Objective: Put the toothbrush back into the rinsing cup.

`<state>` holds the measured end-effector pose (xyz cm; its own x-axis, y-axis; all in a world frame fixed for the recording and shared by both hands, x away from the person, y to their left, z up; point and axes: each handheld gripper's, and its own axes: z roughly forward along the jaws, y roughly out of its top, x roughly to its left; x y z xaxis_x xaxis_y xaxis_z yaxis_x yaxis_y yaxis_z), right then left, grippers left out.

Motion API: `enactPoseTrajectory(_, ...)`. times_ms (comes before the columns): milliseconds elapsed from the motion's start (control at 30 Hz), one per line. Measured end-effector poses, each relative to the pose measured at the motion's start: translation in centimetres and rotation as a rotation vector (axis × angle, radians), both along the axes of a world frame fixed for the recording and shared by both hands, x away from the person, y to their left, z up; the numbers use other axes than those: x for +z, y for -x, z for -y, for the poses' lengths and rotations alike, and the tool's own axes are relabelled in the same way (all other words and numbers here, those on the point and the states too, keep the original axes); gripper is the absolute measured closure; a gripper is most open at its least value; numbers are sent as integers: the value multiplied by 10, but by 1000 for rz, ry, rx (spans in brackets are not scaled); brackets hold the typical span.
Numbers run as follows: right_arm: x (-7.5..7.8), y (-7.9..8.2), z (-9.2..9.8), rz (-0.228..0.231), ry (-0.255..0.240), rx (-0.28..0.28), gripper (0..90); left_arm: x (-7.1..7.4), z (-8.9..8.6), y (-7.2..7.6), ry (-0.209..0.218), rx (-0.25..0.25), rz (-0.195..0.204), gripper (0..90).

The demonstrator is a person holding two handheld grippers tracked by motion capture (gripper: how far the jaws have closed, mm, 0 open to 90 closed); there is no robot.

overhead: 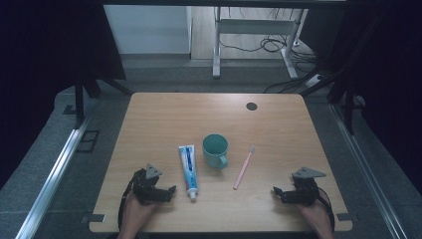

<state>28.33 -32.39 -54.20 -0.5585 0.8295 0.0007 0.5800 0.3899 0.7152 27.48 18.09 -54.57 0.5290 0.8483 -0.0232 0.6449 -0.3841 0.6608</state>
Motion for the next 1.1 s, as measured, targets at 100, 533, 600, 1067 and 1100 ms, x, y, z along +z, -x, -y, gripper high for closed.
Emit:
enactPoseTrajectory(100, 0, 0, 0, -2, -1, 3, 43, 0, 0, 0, -1, 0, 0, 0)
enactPoseTrajectory(533, 3, 0, 0, -8, 3, 5, 1, 0, 0, 0, 1, 1, 0, 0)
enactPoseTrajectory(600, 5, 1, 1, -2, 5, 7, 0, 0, 0, 0, 1, 2, 1, 0)
enactPoseTrajectory(1067, 14, 1, -2, 5, 0, 15, 0, 0, 1, 0, -1, 5, -1, 0)
enactPoseTrajectory(1100, 15, 1, -2, 4, -1, 18, 0, 0, 1, 0, -1, 5, -1, 0)
